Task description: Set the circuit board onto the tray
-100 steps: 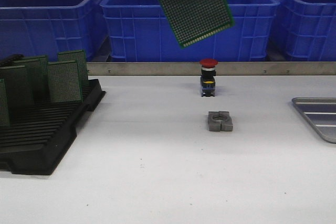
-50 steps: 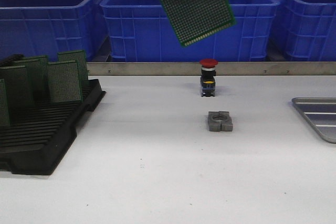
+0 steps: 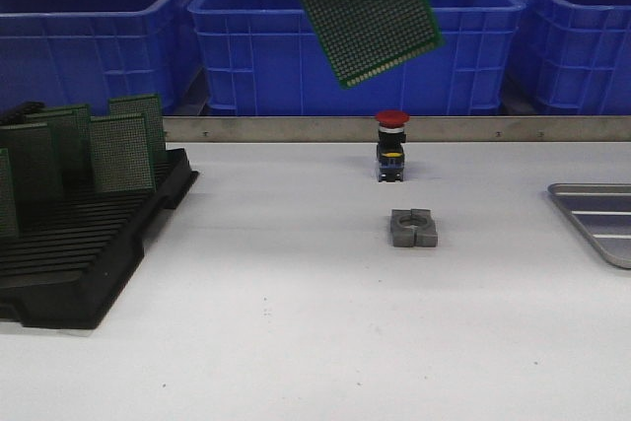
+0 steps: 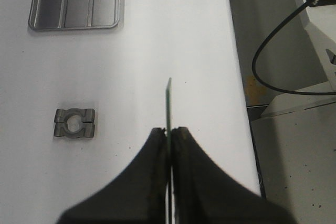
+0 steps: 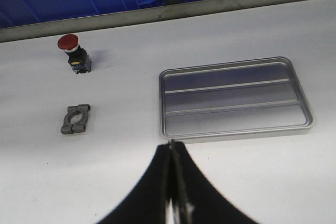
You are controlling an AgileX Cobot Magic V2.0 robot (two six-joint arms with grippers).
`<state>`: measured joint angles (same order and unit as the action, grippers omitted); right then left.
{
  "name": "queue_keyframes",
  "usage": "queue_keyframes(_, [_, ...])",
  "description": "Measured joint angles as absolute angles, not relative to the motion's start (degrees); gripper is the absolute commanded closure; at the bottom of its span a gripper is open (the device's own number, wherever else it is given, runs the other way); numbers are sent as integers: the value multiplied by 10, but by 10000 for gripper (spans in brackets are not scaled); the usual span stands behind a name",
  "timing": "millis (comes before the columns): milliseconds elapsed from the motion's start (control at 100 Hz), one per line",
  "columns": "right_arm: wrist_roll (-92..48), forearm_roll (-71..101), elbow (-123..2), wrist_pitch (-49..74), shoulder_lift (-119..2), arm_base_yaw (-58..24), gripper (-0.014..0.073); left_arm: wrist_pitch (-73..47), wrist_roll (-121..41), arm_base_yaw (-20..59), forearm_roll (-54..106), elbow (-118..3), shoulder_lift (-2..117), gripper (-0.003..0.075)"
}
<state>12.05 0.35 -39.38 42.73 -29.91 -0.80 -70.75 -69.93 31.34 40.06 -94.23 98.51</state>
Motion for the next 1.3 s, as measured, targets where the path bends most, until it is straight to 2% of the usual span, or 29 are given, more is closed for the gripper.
queue_keyframes(110, [121,7,-394,432,-300,-8,303,-707,-699,313,401,-942,985,738])
queue_keyframes(200, [121,9,-394,434,-300,-8,196,-707,-699,313,401,-942,985,738])
queue_keyframes(260, [121,13,-394,434,-300,-8,166,-707,-699,313,401,-942,985,738])
queue_keyframes(460, [105,53,-400,414,-305,-8,158,-707,-699,313,401,-942,985,738])
queue_keyframes(600, [15,125,-431,418,-342,-8,158,-707,-699,313,401,-942,985,738])
queue_keyframes(1070, [-571,500,-529,549,-567,-8,158,-707,-699,313,401,-942,985,738])
queue_keyframes(1300, [-751,573,-536,592,-659,-9,158,-707,-699,313,401,-942,985,738])
